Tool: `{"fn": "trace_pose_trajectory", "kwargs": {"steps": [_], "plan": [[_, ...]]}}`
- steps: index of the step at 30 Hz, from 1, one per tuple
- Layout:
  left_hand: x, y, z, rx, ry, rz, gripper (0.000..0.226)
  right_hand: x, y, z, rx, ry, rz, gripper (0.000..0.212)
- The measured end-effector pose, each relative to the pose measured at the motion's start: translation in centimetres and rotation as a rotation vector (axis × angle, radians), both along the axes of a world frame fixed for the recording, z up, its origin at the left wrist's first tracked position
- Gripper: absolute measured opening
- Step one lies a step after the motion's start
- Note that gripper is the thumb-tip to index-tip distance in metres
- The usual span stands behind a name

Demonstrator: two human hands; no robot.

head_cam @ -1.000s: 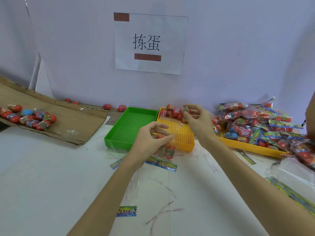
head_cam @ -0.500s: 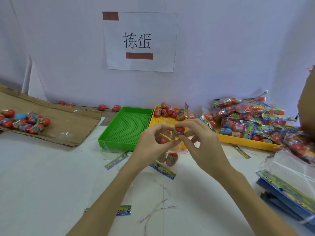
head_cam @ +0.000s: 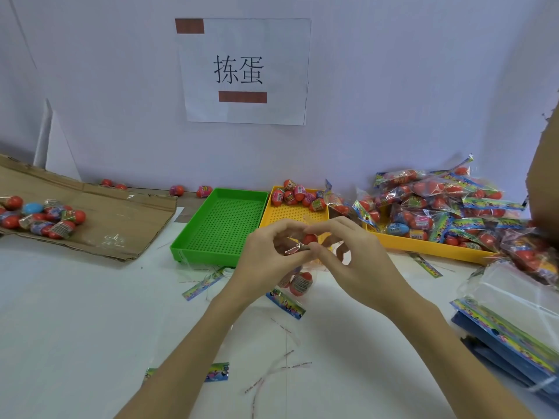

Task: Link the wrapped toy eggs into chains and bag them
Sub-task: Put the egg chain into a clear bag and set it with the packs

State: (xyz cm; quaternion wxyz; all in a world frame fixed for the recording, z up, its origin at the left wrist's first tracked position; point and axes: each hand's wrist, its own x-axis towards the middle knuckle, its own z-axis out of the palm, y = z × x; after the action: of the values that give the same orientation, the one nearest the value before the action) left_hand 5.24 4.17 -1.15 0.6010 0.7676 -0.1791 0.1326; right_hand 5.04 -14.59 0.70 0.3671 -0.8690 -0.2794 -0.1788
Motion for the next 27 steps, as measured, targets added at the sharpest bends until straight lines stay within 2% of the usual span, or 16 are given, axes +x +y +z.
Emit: {"fn": "trace_pose_trajectory", "kwargs": {"steps": [7,12,17,21,23,25,27], "plan": [[-0.1,-0.2,0.0,-0.052,0.039,0.002,0.030,0.1,-0.2,-0.5,-0.180,0.036,0.017,0.026],[0.4,0.3,-0.2,-0.099,0.092,0.089,0.021,0.5,-1.2,-0.7,-0.269,0.134,0.087,0.063],[0.6,0.6,-0.1,-0.140,0.198,0.101,0.026,0.9,-0.7,-0.9,-0.288,0.085,0.019,0.053],[0.4,1.2,0.3,-0.062,0.280,-0.127,0.030,1.0,-1.3,-0.6,-0.229,0.045,-0.013,0.042],[0.3,1.4,0.3,0.001,0.281,-0.207,0.045,1.1,-1.6,-0.4,-0.210,0.035,-0.027,0.039],[0.3,1.4,0.2,0.019,0.271,-0.196,0.051,1.1,-1.9,-0.2,-0.185,0.052,-0.024,0.043],[0.3,1.2,0.2,-0.011,0.267,-0.163,0.050,1.0,-1.9,-0.2,-0.128,0.081,0.006,0.058]]}}
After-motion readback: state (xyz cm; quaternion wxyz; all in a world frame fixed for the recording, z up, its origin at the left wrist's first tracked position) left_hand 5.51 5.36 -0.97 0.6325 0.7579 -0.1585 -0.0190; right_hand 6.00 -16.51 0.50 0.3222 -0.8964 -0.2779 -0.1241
